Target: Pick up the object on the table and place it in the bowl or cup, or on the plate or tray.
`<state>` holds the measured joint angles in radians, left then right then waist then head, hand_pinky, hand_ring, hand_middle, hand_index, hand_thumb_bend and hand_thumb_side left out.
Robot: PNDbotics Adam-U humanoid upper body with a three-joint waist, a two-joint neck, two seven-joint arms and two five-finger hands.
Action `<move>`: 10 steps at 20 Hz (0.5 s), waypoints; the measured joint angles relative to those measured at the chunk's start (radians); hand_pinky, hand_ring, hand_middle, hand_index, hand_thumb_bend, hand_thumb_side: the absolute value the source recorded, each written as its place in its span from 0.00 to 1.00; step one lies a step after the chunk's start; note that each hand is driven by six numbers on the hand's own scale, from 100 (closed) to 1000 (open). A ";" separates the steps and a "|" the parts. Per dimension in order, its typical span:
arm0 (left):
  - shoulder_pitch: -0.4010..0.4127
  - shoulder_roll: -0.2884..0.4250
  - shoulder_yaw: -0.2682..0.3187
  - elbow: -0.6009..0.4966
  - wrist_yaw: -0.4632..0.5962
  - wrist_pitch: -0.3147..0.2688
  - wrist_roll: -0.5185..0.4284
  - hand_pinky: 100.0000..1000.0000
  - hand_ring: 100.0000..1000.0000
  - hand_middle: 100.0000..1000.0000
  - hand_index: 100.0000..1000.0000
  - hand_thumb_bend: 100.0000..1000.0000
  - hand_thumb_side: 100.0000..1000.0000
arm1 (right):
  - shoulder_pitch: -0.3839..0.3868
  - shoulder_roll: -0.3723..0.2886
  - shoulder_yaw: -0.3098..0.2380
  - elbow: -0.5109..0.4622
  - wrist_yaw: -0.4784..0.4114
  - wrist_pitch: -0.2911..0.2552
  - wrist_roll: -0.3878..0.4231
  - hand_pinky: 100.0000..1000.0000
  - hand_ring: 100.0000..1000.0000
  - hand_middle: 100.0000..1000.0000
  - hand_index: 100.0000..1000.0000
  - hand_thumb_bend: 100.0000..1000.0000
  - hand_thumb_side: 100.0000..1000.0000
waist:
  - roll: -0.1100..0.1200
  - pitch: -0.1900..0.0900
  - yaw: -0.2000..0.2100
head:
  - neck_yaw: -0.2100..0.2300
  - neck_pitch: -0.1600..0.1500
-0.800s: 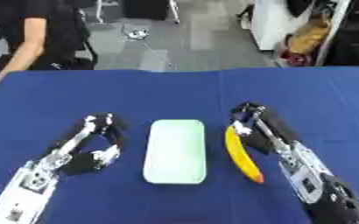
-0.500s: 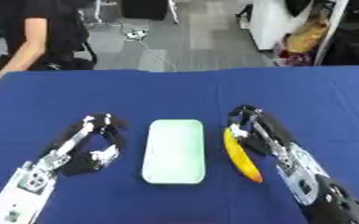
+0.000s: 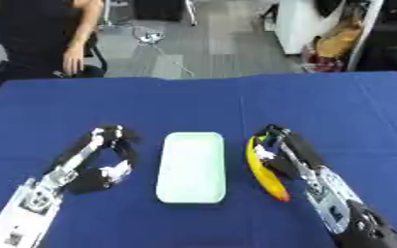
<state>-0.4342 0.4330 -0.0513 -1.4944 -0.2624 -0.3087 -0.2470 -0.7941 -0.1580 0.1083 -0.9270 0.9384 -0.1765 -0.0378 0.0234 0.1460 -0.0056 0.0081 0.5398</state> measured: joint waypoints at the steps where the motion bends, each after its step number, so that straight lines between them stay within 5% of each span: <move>1: 0.000 0.000 0.000 0.000 0.000 0.000 0.000 0.47 0.57 0.65 0.72 0.00 0.66 | 0.001 0.000 0.000 0.000 0.003 0.004 -0.002 0.38 0.56 0.72 0.77 0.00 1.00 | 0.000 0.000 -0.002 | 0.000 0.000; 10: 0.000 0.000 0.000 0.000 0.000 0.000 0.000 0.48 0.57 0.65 0.72 0.00 0.66 | 0.006 0.000 -0.006 0.004 0.025 0.024 0.001 0.39 0.58 0.74 0.78 0.00 1.00 | 0.000 0.000 -0.004 | 0.000 0.000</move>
<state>-0.4342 0.4330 -0.0513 -1.4944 -0.2623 -0.3087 -0.2471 -0.7883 -0.1576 0.1028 -0.9229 0.9636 -0.1525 -0.0372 0.0234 0.1463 -0.0101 0.0080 0.5399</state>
